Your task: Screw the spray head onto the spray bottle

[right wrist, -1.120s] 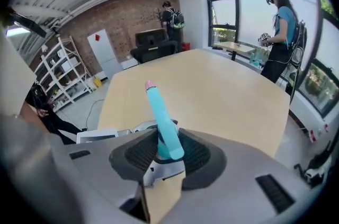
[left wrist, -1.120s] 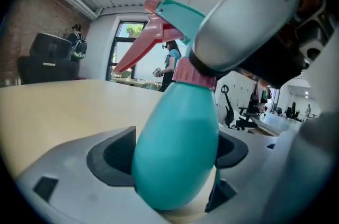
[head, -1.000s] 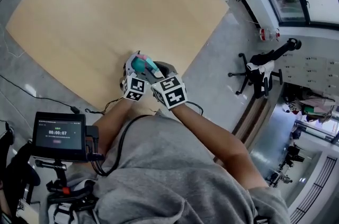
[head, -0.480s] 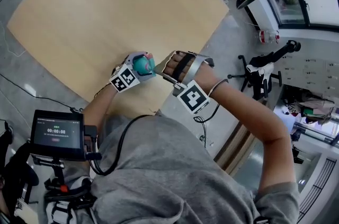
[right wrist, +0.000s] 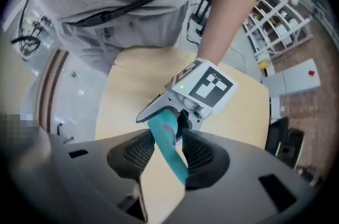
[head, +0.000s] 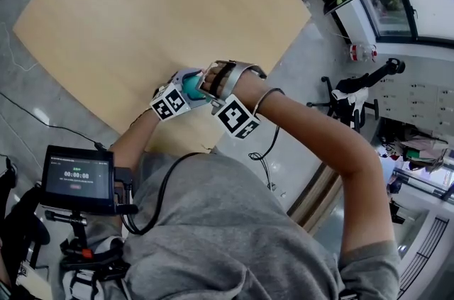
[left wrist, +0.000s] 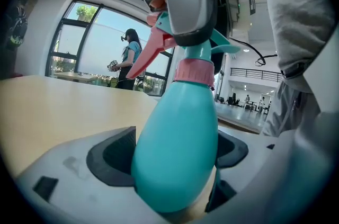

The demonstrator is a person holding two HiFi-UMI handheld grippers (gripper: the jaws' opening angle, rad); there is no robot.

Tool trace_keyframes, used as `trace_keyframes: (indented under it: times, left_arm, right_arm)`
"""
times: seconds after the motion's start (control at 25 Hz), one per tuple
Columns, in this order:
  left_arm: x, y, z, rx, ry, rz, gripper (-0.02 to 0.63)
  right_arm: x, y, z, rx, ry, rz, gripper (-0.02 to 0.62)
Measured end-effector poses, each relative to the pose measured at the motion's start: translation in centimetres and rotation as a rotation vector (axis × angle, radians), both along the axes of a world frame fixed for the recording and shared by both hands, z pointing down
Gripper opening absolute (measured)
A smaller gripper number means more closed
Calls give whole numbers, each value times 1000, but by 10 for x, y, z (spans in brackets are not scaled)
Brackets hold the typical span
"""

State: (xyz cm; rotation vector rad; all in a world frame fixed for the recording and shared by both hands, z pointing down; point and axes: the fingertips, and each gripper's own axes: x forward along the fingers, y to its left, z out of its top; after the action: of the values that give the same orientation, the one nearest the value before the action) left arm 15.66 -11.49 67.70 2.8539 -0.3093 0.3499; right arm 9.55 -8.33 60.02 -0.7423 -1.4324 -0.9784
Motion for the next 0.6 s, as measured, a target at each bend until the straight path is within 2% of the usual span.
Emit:
trace_keyframes:
  times: [0.08, 0.2, 0.36, 0.4, 0.48, 0.6]
  left_arm:
    - [-1, 1, 1, -3, -3, -21, 385]
    - [-1, -1, -2, -1, 4, -95, 385]
    - [1, 0, -5, 29, -1, -224, 385]
    - [0, 0, -5, 39, -10, -259, 385]
    - [-3, 2, -5, 47, -23, -331, 385]
    - [-8, 1, -3, 33, -36, -401, 385]
  right_arm:
    - [-4, -3, -2, -13, -17, 229, 158]
    - [-7, -10, -6, -20, -46, 622, 155]
    - [-2, -13, -16, -113, -164, 1257, 103]
    - [-2, -12, -18, -124, -183, 1370, 103]
    - [-3, -8, -18, -120, -191, 1465, 103]
    - [-6, -8, -17, -131, -180, 1494, 104]
